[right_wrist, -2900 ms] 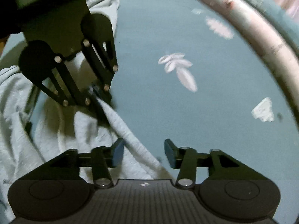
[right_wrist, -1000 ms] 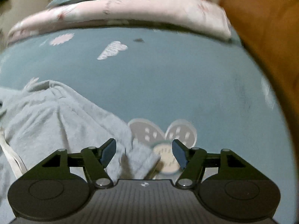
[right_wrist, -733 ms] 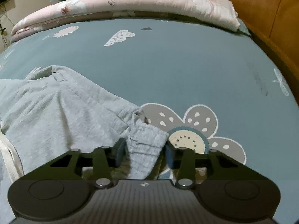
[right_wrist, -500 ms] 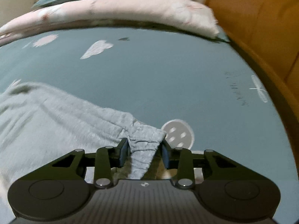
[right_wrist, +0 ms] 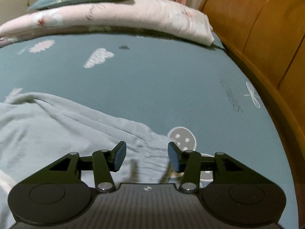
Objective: Fold clothes
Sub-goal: 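Move the left gripper to the pant leg cuff and grasp it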
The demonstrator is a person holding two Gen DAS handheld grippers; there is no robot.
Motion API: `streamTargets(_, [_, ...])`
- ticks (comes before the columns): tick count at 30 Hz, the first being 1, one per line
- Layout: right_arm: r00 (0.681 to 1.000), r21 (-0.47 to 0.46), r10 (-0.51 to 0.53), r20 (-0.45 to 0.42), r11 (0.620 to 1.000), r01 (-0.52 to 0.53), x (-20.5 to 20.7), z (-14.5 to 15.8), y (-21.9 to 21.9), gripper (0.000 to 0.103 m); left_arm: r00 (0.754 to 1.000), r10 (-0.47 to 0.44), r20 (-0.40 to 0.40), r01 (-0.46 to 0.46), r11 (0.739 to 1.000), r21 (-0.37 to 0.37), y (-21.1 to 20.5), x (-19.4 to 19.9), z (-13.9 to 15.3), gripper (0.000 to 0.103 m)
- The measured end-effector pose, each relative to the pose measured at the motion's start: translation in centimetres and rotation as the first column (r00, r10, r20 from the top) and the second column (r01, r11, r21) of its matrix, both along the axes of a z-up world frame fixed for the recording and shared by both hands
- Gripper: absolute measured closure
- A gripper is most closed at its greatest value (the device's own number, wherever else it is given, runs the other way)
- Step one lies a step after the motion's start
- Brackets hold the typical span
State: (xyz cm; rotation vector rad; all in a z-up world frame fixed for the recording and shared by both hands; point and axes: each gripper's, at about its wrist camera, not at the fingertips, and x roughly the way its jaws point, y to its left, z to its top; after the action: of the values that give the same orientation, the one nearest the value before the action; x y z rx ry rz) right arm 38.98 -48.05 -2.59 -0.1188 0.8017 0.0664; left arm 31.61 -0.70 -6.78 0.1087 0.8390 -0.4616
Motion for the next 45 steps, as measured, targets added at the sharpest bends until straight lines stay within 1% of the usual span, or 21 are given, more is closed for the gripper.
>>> streamTargets(2, [1.0, 0.033, 0.023, 0.006, 0.999, -0.023, -1.1, 0.9, 0.8, 0.049, 0.998, 0.041, -0.052, -0.045, 0.995, -0.086, 1.1, -0.5, 0.0, 0.068])
streamTargets(3, [0.999, 0.051, 0.036, 0.012, 0.998, -0.037, -1.7, 1.3, 1.2, 0.049, 0.995, 0.064, -0.079, -0.074, 0.989, -0.132, 1.6, -0.8, 0.0, 0.065])
streamTargets(5, [0.997, 0.082, 0.071, 0.019, 0.994, -0.073, -3.0, 2.1, 2.4, 0.045, 0.986, 0.103, -0.134, -0.13, 0.967, -0.218, 2.7, -1.4, -0.2, 0.061])
streamTargets(7, [0.994, 0.092, 0.107, 0.029, 0.99, -0.109, -4.2, 2.6, 3.6, 0.044, 0.974, 0.126, -0.187, -0.179, 0.936, -0.303, 3.7, -2.2, -0.8, 0.052])
streamTargets(9, [0.989, 0.102, 0.142, 0.029, 0.984, -0.144, -5.1, 3.0, 4.7, 0.044, 0.954, 0.146, -0.26, -0.239, 0.896, -0.375, 4.4, -2.7, -2.1, 0.049])
streamTargets(10, [0.987, 0.108, 0.158, 0.029, 0.981, -0.16, -5.6, 3.1, 5.2, 0.044, 0.943, 0.157, -0.292, -0.269, 0.877, -0.399, 4.7, -2.9, -2.8, 0.048])
streamTargets(13, [0.981, 0.12, 0.193, 0.024, 0.974, -0.194, -7.1, 3.2, 6.8, 0.043, 0.913, 0.205, -0.352, -0.347, 0.844, -0.41, 5.5, -3.4, -4.5, 0.048])
streamTargets(16, [0.973, 0.122, 0.228, 0.019, 0.966, -0.229, -8.3, 3.3, 8.2, 0.043, 0.903, 0.242, -0.356, -0.392, 0.803, -0.448, 6.8, -3.8, -4.8, 0.047])
streamTargets(19, [0.959, 0.112, 0.284, 0.017, 0.952, -0.284, -9.1, 3.5, 10.1, 0.043, 0.884, 0.307, -0.352, -0.452, 0.75, -0.483, 8.5, -3.9, -4.9, 0.046])
streamTargets(22, [0.941, 0.085, 0.338, 0.016, 0.937, -0.338, -9.4, 3.5, 12.6, 0.043, 0.853, 0.372, -0.366, -0.516, 0.706, -0.484, 10.2, -3.8, -5.1, 0.046])
streamTargets(27, [0.901, 0.046, 0.433, -0.011, 0.901, -0.432, -9.8, 3.1, 17.1, 0.043, 0.796, 0.468, -0.385, -0.605, 0.638, -0.476, 13.3, -4.2, -5.8, 0.045])
streamTargets(30, [0.884, 0.025, 0.466, -0.023, 0.885, -0.466, -10.2, 3.0, 18.8, 0.043, 0.763, 0.526, -0.374, -0.645, 0.593, -0.481, 15.7, -4.7, -5.7, 0.045])
streamTargets(33, [0.876, 0.013, 0.482, -0.03, 0.876, -0.482, -10.5, 3.0, 19.9, 0.043, 0.731, 0.582, -0.356, -0.678, 0.56, -0.476, 17.9, -4.7, -5.7, 0.045])
streamTargets(36, [0.874, 0.009, 0.485, -0.029, 0.875, -0.485, -10.5, 3.1, 20.4, 0.043, 0.701, 0.631, -0.333, -0.702, 0.529, -0.476, 19.9, -4.3, -5.6, 0.045])
streamTargets(40, [0.875, 0.01, 0.483, -0.032, 0.875, -0.483, -10.1, 3.1, 21.2, 0.043, 0.658, 0.68, -0.324, -0.732, 0.475, -0.489, 22.3, -3.7, -5.5, 0.045])
streamTargets(42, [0.873, 0.003, 0.487, -0.034, 0.873, -0.487, -10.1, 3.1, 21.7, 0.043, 0.643, 0.703, -0.304, -0.737, 0.461, -0.495, 23.3, -3.6, -5.0, 0.045])
streamTargets(43, [0.869, -0.003, 0.493, -0.036, 0.87, -0.493, -10.1, 3.1, 21.9, 0.043, 0.629, 0.724, -0.285, -0.746, 0.456, -0.486, 23.8, -3.6, -4.8, 0.045])
streamTargets(45, [0.865, -0.017, 0.5, -0.039, 0.865, -0.501, -10.1, 3.1, 22.3, 0.043, 0.598, 0.759, -0.256, -0.761, 0.438, -0.479, 25.1, -3.6, -4.3, 0.045])
